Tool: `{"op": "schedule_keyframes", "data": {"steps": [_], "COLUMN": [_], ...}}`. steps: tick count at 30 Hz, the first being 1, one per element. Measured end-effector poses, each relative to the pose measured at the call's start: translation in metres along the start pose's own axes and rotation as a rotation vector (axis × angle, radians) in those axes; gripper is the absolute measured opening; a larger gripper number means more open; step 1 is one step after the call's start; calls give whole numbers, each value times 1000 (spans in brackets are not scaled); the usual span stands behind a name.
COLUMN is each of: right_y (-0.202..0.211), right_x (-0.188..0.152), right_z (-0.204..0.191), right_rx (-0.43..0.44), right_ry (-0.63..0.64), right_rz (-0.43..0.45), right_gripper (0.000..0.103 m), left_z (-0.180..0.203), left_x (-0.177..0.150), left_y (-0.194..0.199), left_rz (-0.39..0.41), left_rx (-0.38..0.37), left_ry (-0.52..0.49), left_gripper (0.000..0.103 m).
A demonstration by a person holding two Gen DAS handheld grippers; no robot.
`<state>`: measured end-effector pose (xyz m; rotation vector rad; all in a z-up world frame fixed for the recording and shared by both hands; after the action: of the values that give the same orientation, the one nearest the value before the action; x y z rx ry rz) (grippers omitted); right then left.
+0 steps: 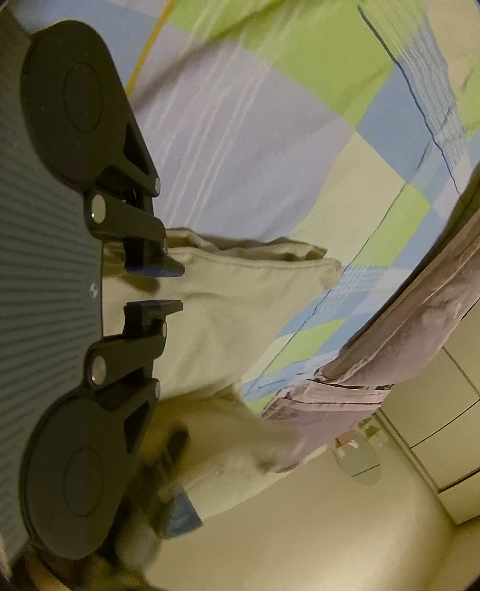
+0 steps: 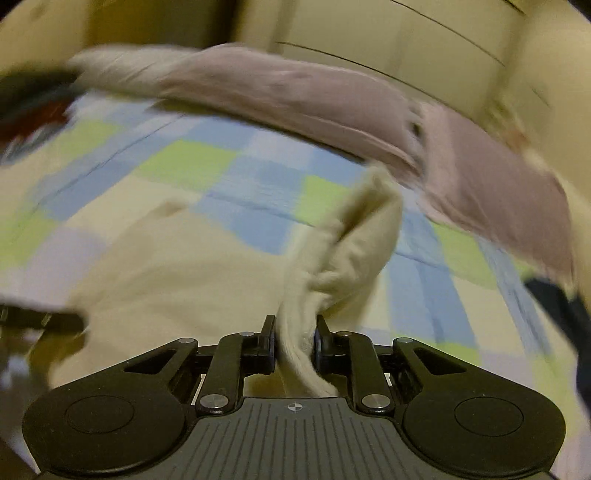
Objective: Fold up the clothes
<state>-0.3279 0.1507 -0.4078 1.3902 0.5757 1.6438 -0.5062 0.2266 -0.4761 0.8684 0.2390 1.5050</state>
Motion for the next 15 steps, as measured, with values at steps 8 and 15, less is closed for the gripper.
{"op": "schedule_keyframes", "data": {"steps": [8, 15], "right_y": [-11, 56], "right_x": [-20, -40], "right_z": [-43, 51], "right_rx": [109, 341], "right_ry": [98, -307], "right_rz": [74, 205], "right_gripper": [52, 52], "left_z": [1, 30], "left_x": [-3, 4], "left_y": [9, 21], "left_rz": [7, 20], "left_rx": [-1, -55], "left_ry": [18, 9], "left_gripper": [9, 21]}}
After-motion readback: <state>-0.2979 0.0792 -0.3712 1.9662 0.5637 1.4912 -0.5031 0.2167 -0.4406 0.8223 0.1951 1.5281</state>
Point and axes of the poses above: each gripper's, at about its wrist camera, not at the fingertips, and y roughly against the way its jaws point, z to its right, x to its top, the point moved 6 cm from there along -y, roughly the way its jaws point, and after that the axes turned 11 degrees about -z, right-handed, at the moved point
